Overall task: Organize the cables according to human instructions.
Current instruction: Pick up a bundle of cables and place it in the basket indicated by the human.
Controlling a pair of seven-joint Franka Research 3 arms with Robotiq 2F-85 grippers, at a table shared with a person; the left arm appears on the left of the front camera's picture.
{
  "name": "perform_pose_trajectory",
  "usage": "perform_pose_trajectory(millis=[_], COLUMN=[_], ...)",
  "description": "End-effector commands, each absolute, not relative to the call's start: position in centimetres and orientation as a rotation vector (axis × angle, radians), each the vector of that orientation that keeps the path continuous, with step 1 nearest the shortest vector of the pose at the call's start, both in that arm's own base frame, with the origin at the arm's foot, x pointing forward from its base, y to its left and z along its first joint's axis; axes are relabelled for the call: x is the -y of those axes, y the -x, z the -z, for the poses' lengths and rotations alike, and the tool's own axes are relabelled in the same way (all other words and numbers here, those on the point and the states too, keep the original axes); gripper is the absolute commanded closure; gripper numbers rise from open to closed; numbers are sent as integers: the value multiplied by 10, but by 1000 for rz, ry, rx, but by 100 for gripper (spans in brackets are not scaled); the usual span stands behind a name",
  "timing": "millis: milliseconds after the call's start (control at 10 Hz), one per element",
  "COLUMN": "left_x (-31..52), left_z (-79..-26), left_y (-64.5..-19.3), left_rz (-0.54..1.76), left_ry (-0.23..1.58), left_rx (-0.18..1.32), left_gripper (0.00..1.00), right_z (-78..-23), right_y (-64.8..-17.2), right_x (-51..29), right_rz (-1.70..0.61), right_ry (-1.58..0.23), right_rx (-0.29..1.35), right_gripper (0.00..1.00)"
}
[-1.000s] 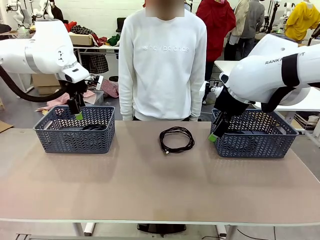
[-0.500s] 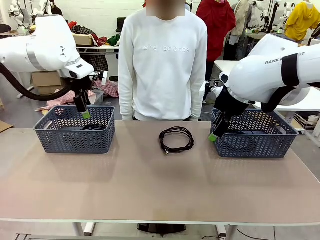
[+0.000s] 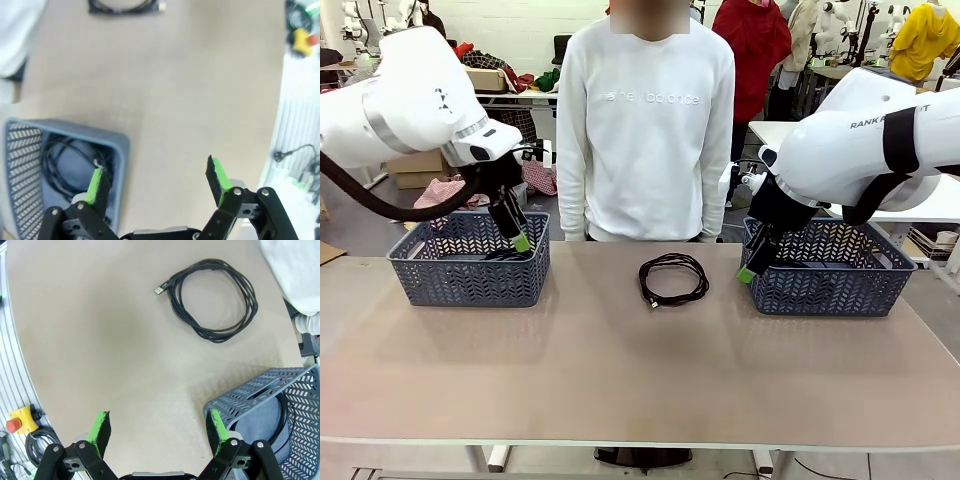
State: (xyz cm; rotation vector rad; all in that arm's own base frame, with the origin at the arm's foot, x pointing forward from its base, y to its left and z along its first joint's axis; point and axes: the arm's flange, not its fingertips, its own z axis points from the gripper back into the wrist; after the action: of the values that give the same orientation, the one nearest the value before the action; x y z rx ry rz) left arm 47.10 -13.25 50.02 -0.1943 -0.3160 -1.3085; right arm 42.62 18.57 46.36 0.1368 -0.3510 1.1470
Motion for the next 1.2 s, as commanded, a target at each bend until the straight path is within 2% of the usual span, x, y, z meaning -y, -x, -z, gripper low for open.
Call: perform_pose_trajectory(millis=[0,700,1100], left_x=[136,163,164], left_z=[-493,-447,-447], left_y=[-447,-392,-398], left_rz=[1274,1211,1231], left_ry=[270,209,213], left_rx=[347,393,382], left_gripper=[0,0,0], right_z=[-464,-464,-464], right_y=[-426,-426,-426], right_x=[-186,-186,-186], right_rz=[-1145,-1145,-1145], right_ry=[-135,-135,-135], right_rx=[353,353,353], right_gripper=[0,0,0])
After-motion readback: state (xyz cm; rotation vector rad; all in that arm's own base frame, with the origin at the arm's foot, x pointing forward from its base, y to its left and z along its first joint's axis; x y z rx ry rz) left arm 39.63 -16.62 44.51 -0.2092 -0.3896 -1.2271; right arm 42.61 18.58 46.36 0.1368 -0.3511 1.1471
